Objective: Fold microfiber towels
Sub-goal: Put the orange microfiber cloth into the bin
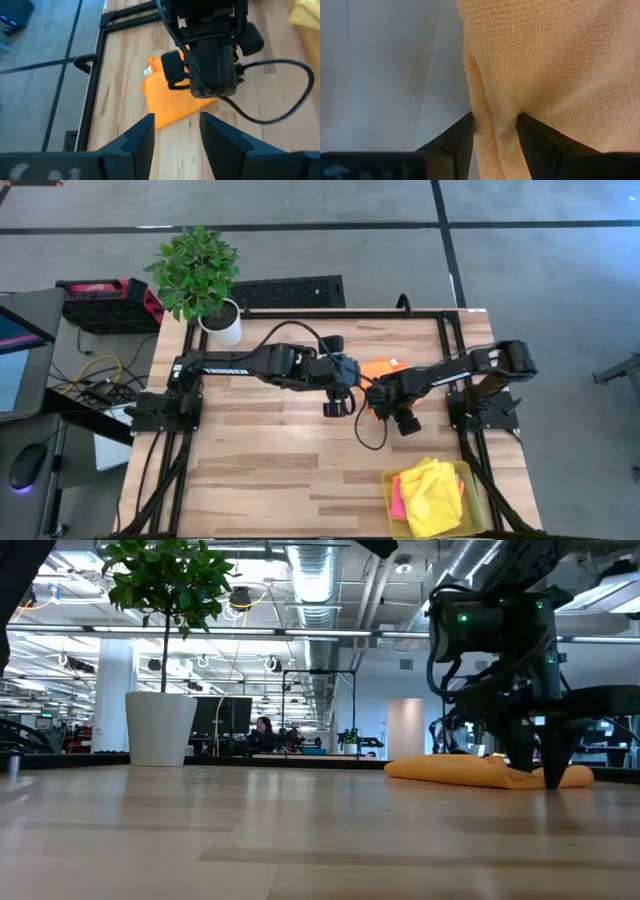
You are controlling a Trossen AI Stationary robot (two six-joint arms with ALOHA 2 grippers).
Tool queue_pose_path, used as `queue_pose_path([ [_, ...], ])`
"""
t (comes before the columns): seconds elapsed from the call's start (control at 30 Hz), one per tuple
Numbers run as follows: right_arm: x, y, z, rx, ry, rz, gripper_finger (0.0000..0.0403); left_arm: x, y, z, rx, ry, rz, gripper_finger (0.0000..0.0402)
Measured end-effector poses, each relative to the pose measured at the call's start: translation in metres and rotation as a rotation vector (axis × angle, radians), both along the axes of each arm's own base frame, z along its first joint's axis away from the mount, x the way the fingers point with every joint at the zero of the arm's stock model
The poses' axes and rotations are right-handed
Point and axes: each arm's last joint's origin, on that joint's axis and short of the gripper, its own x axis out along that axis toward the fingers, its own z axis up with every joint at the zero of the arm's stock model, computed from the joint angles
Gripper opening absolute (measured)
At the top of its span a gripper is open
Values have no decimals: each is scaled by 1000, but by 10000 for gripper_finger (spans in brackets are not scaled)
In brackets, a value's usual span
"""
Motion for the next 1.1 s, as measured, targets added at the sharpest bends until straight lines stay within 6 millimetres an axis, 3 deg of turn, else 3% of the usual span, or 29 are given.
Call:
queue_pose_path([
  [0.33, 1, -1, -8, -48, 34, -73, 155, -6, -2, 1, -30, 12, 33, 149],
  [0.63, 1, -2, -7, -73, 21, -172, 20, -18, -16, 12, -66, -24, 83, 149],
  [0.8, 0, -2, 3, -59, -14, -179, 18, -22, -28, 15, -106, -52, 111, 149],
  [1.1, -17, 10, 45, -13, 21, -229, 5, -35, -57, 15, -123, -55, 169, 149],
])
